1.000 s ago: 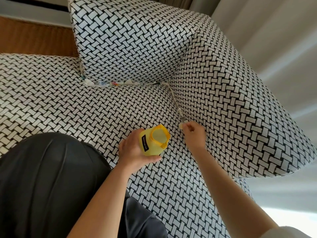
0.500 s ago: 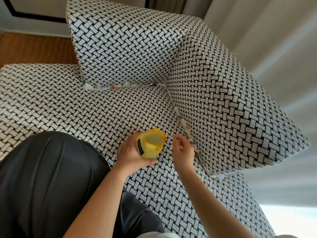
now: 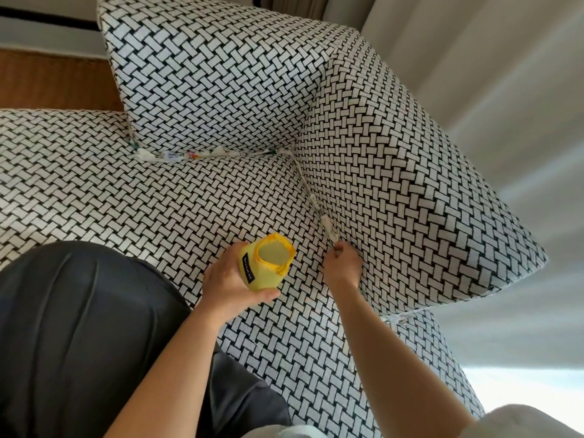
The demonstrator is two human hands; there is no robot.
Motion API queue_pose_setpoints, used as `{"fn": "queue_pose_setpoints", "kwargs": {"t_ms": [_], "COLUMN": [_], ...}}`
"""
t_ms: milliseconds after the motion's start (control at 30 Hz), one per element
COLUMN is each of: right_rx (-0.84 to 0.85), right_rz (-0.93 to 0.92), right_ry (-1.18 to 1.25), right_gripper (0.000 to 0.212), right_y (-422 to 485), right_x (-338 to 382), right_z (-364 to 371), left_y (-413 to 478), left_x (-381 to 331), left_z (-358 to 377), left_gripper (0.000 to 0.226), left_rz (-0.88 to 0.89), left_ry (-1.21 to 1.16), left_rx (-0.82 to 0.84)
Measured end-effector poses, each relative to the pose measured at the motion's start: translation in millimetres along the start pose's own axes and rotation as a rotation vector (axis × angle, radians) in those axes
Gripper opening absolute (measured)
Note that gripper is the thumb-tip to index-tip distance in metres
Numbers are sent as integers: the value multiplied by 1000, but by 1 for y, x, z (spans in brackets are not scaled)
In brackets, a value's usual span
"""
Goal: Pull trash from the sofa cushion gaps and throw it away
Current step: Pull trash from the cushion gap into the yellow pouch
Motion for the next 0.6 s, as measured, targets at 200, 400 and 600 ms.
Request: {"fn": "queue_pose_setpoints", "kwargs": {"t_ms": [200,400,600], "right_rx": [66,137,250], "right_rz": [1,4,58], "right_ry": [-241,-298,-190], "right_gripper": [23,32,35], "right_y": [12,14,17], "right_x": [4,5,3], "right_z": [3,4,6], "left_y": [5,6,7], "left_x": [10,11,6], "left_z": [4,5,7], "left_gripper": [79,73,87], "left_rz": [-23,-36,-80], "left_ry": [2,-12,7], "left_rx": [21,22,34]}}
Point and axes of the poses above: each hand's wrist, its own y-axis towards the middle knuckle, its own z-axis out of the palm, x = y × z, the point moved 7 cm from there along y, towards the middle knuckle, and after that the axes turned 3 degrees about x, right-handed, at the moved point
